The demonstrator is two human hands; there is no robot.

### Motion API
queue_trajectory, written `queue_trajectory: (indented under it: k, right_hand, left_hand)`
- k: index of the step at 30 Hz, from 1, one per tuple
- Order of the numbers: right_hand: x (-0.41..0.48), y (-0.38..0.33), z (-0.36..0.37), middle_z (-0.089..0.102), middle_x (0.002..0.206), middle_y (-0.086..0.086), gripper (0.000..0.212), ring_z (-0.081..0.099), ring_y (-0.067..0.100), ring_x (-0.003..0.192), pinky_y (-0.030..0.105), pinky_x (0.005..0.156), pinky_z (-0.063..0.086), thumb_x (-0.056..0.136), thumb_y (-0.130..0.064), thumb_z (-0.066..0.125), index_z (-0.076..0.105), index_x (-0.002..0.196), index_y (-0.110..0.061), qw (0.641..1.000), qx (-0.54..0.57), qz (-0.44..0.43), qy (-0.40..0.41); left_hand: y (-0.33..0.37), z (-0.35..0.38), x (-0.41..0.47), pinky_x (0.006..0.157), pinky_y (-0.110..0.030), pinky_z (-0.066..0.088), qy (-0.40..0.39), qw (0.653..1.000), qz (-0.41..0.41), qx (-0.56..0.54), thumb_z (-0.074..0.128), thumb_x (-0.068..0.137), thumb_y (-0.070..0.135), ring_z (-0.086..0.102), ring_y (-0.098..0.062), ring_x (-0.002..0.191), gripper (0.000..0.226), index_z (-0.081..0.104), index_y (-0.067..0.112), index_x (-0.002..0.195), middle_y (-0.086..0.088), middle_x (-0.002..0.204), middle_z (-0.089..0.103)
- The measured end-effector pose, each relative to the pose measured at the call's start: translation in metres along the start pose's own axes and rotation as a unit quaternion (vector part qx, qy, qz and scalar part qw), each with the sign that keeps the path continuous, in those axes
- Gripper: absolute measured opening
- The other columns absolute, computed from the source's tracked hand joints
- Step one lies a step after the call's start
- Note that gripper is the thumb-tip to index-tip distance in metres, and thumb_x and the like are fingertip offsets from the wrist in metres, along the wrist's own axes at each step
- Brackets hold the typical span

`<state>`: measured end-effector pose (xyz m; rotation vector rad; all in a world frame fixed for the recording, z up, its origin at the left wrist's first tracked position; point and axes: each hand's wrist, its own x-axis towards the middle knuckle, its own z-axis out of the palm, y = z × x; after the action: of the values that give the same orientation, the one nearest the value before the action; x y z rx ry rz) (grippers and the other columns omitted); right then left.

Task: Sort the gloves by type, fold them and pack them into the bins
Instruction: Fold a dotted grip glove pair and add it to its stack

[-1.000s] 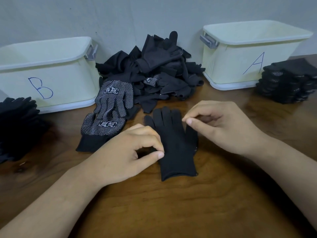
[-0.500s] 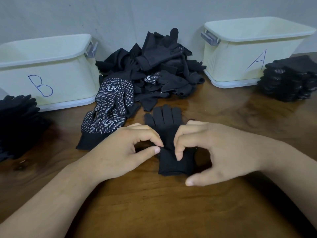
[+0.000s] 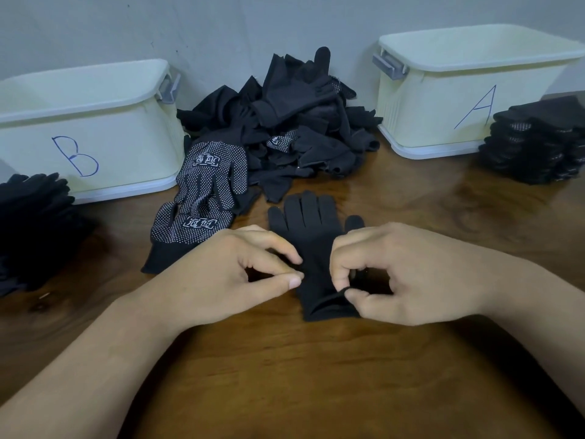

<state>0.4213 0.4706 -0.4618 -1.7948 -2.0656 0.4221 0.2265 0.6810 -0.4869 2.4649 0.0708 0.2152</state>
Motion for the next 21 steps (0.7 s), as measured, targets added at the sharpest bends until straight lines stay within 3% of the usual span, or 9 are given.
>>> queue_trajectory:
  k: [3, 5, 7, 9, 11, 14, 17, 21]
  right_hand:
    - [-0.001, 0.005, -0.003, 0.068, 0.096, -0.013, 0.012, 0.066, 0.015, 0.094, 0.026, 0.079, 0.050, 0.100, -0.024, 0.070, 0.072, 0.090, -0.030, 0.998, 0.053, 0.029, 0.011]
    - [0.001, 0.010, -0.002, 0.069, 0.100, -0.012, 0.012, 0.067, 0.016, 0.093, 0.024, 0.077, 0.048, 0.102, -0.023, 0.069, 0.075, 0.094, -0.030, 0.990, 0.076, 0.062, 0.098]
    - [0.006, 0.016, 0.006, 0.067, 0.113, -0.017, 0.009, 0.065, 0.011, 0.106, 0.023, 0.087, 0.049, 0.102, -0.030, 0.069, 0.074, 0.109, -0.031, 0.983, 0.045, 0.078, 0.163]
    - [0.011, 0.019, 0.017, 0.055, 0.141, -0.021, 0.032, 0.051, 0.005, 0.134, 0.022, 0.107, 0.044, 0.104, -0.044, 0.064, 0.065, 0.135, -0.035, 0.989, -0.016, 0.070, 0.128]
    - [0.013, 0.020, 0.025, 0.027, 0.168, -0.021, 0.054, 0.019, -0.002, 0.157, 0.024, 0.126, 0.025, 0.108, -0.055, 0.051, 0.043, 0.158, -0.038, 0.996, -0.059, 0.061, 0.034]
    - [0.010, 0.018, 0.026, -0.018, 0.175, -0.022, 0.068, -0.023, -0.006, 0.157, 0.026, 0.131, -0.008, 0.110, -0.065, 0.026, -0.002, 0.169, -0.044, 0.986, -0.115, 0.089, -0.078]
    - [0.011, 0.021, 0.021, -0.029, 0.171, -0.023, 0.070, -0.034, -0.007, 0.151, 0.032, 0.130, -0.015, 0.106, -0.072, 0.017, -0.013, 0.165, -0.047, 0.977, -0.141, 0.119, -0.105]
    - [0.014, 0.037, 0.014, -0.021, 0.172, -0.028, 0.063, -0.027, -0.008, 0.154, 0.034, 0.131, -0.011, 0.107, -0.068, 0.012, -0.006, 0.165, -0.053, 0.975, -0.127, 0.170, -0.066]
  left_hand:
    - [0.002, 0.007, 0.003, 0.102, -0.036, 0.051, 0.039, 0.999, -0.001, -0.007, 0.075, 0.097, 0.043, 0.066, -0.013, 0.116, 0.013, 0.085, 0.037, 0.091, 0.021, 0.112, 0.074]
    - [0.005, 0.013, 0.005, 0.100, -0.035, 0.050, 0.065, 0.998, -0.010, -0.007, 0.078, 0.093, 0.046, 0.066, -0.014, 0.113, 0.010, 0.082, 0.037, 0.089, 0.020, 0.107, 0.073]
    - [0.009, 0.019, 0.007, 0.099, -0.036, 0.049, 0.071, 0.997, -0.009, 0.027, 0.079, 0.088, 0.057, 0.062, -0.015, 0.112, 0.018, 0.077, 0.040, 0.093, 0.019, 0.107, 0.068]
    - [0.009, 0.021, 0.007, 0.098, -0.036, 0.047, 0.063, 0.996, -0.012, 0.069, 0.073, 0.082, 0.071, 0.056, -0.011, 0.114, 0.033, 0.071, 0.043, 0.099, 0.022, 0.111, 0.062]
    - [0.009, 0.021, 0.007, 0.099, -0.034, 0.046, 0.053, 0.995, -0.023, 0.081, 0.068, 0.079, 0.078, 0.052, -0.011, 0.118, 0.040, 0.067, 0.046, 0.103, 0.023, 0.115, 0.058]
    - [0.008, 0.019, 0.006, 0.098, -0.031, 0.047, 0.039, 0.996, -0.041, 0.075, 0.066, 0.077, 0.081, 0.048, -0.009, 0.123, 0.044, 0.065, 0.048, 0.106, 0.024, 0.121, 0.056]
    - [0.010, 0.016, 0.007, 0.086, -0.027, 0.051, 0.023, 0.996, -0.052, 0.075, 0.068, 0.078, 0.080, 0.048, -0.008, 0.123, 0.042, 0.064, 0.049, 0.107, 0.023, 0.122, 0.055]
    - [0.013, 0.016, 0.007, 0.080, -0.021, 0.048, 0.022, 0.994, -0.061, 0.083, 0.072, 0.079, 0.074, 0.047, -0.005, 0.120, 0.039, 0.064, 0.047, 0.106, 0.024, 0.121, 0.054]
